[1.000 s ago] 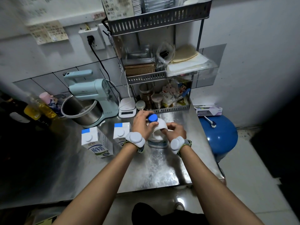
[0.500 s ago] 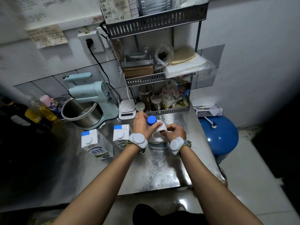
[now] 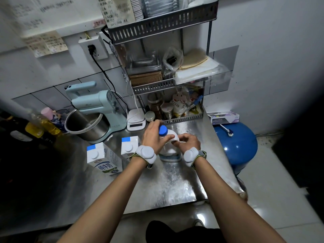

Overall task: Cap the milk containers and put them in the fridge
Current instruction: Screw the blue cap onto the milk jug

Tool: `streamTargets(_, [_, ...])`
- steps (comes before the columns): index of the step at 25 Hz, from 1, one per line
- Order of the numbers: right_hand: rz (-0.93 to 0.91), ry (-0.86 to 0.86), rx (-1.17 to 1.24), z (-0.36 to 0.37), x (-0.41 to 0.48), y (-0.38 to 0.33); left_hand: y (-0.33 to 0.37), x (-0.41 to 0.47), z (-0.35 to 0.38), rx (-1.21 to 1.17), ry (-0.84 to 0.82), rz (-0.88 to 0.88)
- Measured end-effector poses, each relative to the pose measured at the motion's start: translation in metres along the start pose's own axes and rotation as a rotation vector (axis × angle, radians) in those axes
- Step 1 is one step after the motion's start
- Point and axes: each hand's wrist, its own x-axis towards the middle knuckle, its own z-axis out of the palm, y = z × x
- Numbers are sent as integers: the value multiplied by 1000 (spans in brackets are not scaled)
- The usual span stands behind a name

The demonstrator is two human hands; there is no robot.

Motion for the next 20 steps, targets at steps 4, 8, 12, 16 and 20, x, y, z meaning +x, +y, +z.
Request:
streamTargets(4, [-9, -14, 8, 0, 1, 0, -4, 0, -11, 8, -60, 74])
streamTargets(8, [-2, -6, 2, -2, -1, -1, 0, 12, -15, 138, -113, 52])
streamTargets(12, [-3, -14, 8, -2, -1, -2, 0, 10, -10, 187, -99, 50])
streamTargets(16, [-5, -27, 19, -3, 1, 0, 1, 13, -7, 260, -86, 73])
streamTargets(20, [-8, -17, 30, -3, 0, 1, 0, 16, -10, 178, -118, 69])
